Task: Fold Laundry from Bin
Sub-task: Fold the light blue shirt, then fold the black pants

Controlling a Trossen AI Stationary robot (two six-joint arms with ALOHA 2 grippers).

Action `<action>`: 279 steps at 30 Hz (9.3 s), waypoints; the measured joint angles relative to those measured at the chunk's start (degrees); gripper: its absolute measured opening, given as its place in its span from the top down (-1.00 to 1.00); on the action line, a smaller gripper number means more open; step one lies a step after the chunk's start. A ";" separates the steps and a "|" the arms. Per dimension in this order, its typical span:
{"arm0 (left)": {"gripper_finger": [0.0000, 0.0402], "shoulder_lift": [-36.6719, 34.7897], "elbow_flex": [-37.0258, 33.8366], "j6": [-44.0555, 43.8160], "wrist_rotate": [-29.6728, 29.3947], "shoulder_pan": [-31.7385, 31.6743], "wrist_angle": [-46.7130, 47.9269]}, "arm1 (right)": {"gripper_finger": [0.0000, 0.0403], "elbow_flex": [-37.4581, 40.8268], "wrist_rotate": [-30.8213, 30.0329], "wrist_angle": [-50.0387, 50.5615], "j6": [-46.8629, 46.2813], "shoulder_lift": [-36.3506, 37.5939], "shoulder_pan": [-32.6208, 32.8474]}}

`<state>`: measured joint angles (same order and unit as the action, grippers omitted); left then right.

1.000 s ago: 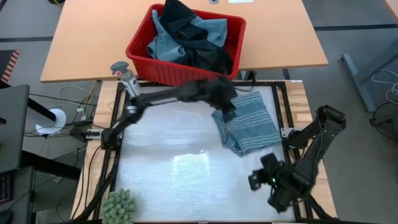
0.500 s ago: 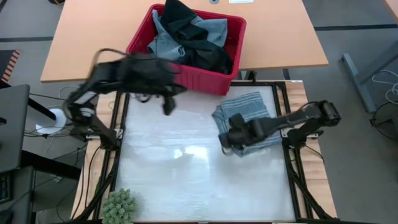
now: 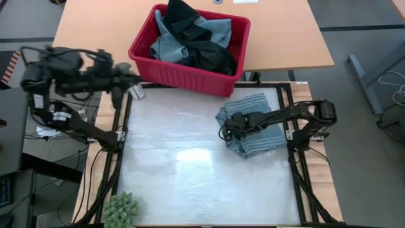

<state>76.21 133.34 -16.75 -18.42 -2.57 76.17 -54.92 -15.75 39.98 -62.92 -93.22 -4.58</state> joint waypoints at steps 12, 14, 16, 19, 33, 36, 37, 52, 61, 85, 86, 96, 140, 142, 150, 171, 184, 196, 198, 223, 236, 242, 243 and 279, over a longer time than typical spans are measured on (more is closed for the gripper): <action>1.00 -2.41 -0.28 2.34 -5.99 -0.02 1.09 | 0.92 -0.61 3.88 -3.22 4.99 -7.57 -16.49; 1.00 -2.36 -0.28 2.34 -6.01 -0.02 1.56 | 0.92 -0.57 4.09 -2.76 6.04 -6.68 -20.07; 1.00 -2.30 -0.28 2.34 -5.92 -0.02 1.98 | 0.92 -0.48 3.98 -1.14 6.80 -5.59 -23.57; 1.00 -2.34 -0.28 1.85 -5.81 0.00 2.86 | 0.92 -0.26 3.88 1.86 7.35 -3.73 -27.94; 1.00 -2.38 -0.28 3.57 -15.85 -0.04 3.05 | 0.83 -2.68 3.26 -2.33 13.64 8.20 -25.93; 1.00 -2.53 -0.28 3.45 -16.81 -0.04 3.11 | 0.85 -5.64 3.26 -4.45 17.65 11.00 -23.34; 1.00 -2.65 -0.26 4.36 -16.76 -0.04 3.31 | 0.85 -6.91 3.27 -6.07 20.03 11.88 -22.47; 0.63 -2.71 -0.26 15.67 -14.85 -0.04 11.23 | 0.38 -46.96 2.41 -6.61 72.48 -5.35 -17.32; 0.19 -2.35 -0.26 10.15 -17.82 -0.04 11.14 | -0.31 -71.98 -6.10 9.38 89.46 -23.16 -21.89; 0.11 -1.93 -1.20 3.51 -19.49 -0.04 11.97 | -0.33 -80.19 7.35 14.53 91.65 -29.27 -24.14; 0.11 -1.93 -1.20 3.51 -19.47 -0.04 11.97 | -0.33 -80.19 7.85 14.87 91.04 -29.65 -24.40; 0.18 0.01 -1.25 2.55 -30.62 -0.11 12.19 | 0.00 -80.04 10.41 6.17 91.39 -27.35 -21.93; 0.48 6.32 -1.25 5.93 -27.55 -3.92 13.85 | 0.92 -79.62 2.82 48.92 86.59 -26.28 -28.17; 0.49 7.01 -1.22 6.61 -26.62 -6.60 13.75 | 0.92 -79.60 2.29 46.12 86.68 -22.77 -27.78; 0.94 15.38 -1.22 20.41 -21.37 -23.09 7.86 | 0.92 -79.78 0.96 40.03 80.60 -8.92 -25.74; 1.00 38.87 -1.25 30.75 -4.84 -53.96 3.46 | 0.92 -79.78 -2.60 39.72 76.36 1.89 -11.61; 1.00 41.48 -1.18 19.75 7.41 -50.76 13.63 | 0.91 -79.78 -2.60 39.18 76.29 1.63 -9.66; 1.00 41.63 -1.25 16.46 11.86 -40.29 13.88 | 0.91 -79.78 -2.51 36.60 75.98 1.63 -9.64; 1.00 41.63 -1.25 16.86 9.35 -39.33 13.95 | 0.91 -79.78 -2.49 36.52 75.98 1.63 -9.64; 1.00 31.25 -11.90 18.59 2.72 -43.23 13.94 | 0.91 -79.78 -2.14 37.73 76.90 1.63 -9.69; 1.00 23.59 -29.06 13.12 5.20 -42.25 13.47 | 0.91 -79.78 -2.09 37.54 78.48 1.63 -9.71; 1.00 21.09 -33.90 11.65 5.66 -41.48 11.66 | 0.91 -79.78 -2.09 37.37 78.55 1.63 -9.71; 1.00 20.98 -34.15 11.46 4.58 -41.23 10.90 | 0.91 -79.78 -2.09 37.24 78.43 1.59 -9.78; -0.18 10.10 -9.35 14.45 11.50 -26.46 5.41 | -0.53 -79.82 21.62 11.10 90.17 -35.22 -39.29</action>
<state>86.31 123.98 -2.31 -6.92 -29.02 81.58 -134.74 5.86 51.08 27.24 -128.45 -43.86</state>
